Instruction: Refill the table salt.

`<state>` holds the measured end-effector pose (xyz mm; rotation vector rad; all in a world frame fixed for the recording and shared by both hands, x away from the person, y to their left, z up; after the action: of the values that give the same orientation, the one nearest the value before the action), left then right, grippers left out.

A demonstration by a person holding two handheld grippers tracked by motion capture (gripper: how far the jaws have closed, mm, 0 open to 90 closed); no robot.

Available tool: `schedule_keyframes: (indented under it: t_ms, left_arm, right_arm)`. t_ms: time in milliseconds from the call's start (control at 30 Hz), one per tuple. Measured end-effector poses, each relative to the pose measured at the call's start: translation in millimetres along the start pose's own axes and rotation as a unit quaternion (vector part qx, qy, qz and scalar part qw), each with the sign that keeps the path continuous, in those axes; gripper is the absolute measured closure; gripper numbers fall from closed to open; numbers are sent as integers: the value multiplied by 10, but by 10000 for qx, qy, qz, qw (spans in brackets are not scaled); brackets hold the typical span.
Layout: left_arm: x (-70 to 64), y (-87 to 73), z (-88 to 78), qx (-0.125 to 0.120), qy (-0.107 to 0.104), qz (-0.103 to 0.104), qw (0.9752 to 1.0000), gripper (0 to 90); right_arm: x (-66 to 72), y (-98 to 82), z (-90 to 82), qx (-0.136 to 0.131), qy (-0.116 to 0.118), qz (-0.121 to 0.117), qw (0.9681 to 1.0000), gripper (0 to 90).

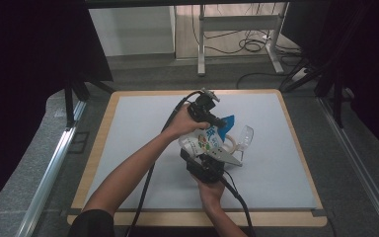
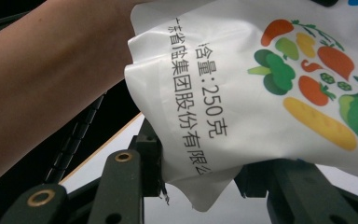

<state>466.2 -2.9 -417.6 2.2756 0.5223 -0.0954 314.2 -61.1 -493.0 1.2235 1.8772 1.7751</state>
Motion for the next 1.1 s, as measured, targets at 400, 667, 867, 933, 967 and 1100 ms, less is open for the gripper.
schedule_keyframes:
  t_ms: [400, 667, 867, 933, 967, 1100]
  left_arm:
    - [-28, 19, 14, -6, 7, 24, 10000, 896]
    - [-27, 20, 17, -18, 40, 46, 10000, 895]
    - [-21, -1, 10, -52, 65, 38, 10000, 894]
    - [-21, -6, 8, -67, 82, 33, 9999, 894]
    - [-23, -7, 8, -75, 88, 36, 9999, 894]
    - [-29, -12, 13, -85, 117, 49, 9999, 894]
  right_arm:
    - [-33, 16, -40, 51, 77, -62, 9999, 603]
    - [-77, 0, -54, 58, 165, -101, 9998, 602]
    - [-111, -39, -61, 99, 232, -162, 9996, 599]
    - [-119, -57, -69, 114, 232, -180, 9995, 596]
    - [-127, -63, -74, 102, 236, -196, 9995, 595]
    - [-142, -91, -91, 111, 209, -220, 9995, 592]
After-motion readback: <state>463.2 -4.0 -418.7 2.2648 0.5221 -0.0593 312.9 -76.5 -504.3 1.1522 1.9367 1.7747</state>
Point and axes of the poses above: each handheld gripper's, and its own axes: z roughly forward along the jaws, y roughly out of its top, x roughly to its left, the point moved 2 cm from there along z, roughly forward along the jaws, and after that the axes turned 1 degree about x, right-handed, at the moved point
